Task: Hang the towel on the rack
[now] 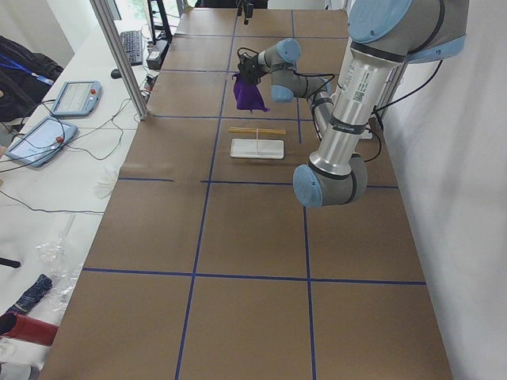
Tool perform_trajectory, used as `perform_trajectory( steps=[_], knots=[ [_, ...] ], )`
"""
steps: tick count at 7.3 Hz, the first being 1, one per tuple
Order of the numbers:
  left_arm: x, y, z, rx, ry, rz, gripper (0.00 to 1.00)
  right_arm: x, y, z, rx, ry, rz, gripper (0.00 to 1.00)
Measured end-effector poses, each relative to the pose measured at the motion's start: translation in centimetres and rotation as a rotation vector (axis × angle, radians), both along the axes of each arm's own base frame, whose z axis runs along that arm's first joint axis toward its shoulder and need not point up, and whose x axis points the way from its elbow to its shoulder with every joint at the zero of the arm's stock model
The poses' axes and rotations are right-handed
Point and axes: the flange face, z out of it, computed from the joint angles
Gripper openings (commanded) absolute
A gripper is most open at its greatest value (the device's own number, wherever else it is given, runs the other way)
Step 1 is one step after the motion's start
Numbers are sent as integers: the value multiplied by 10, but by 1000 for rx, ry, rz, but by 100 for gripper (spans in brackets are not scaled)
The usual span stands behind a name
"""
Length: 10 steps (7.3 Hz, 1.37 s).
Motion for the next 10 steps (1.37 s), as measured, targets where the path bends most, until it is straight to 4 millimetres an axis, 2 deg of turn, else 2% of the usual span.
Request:
perform_trajectory(
  steps=[2,3,5,8,10],
  knots=[
    [-24,27,48,-63,-29,-51,0,22,-15,28,-42,1,2,100],
    [-33,32,70,-89,-55,-71,0,26,-17,35,-53,4,3,100],
    [-43,33,116,-125,-139,-116,0,27,-19,41,-64,7,4,100],
    [-47,30,189,-154,-244,-169,0,29,-21,43,-68,8,8,100],
    [-44,28,219,-151,-251,-172,0,29,-22,42,-65,7,8,100]
  ],
)
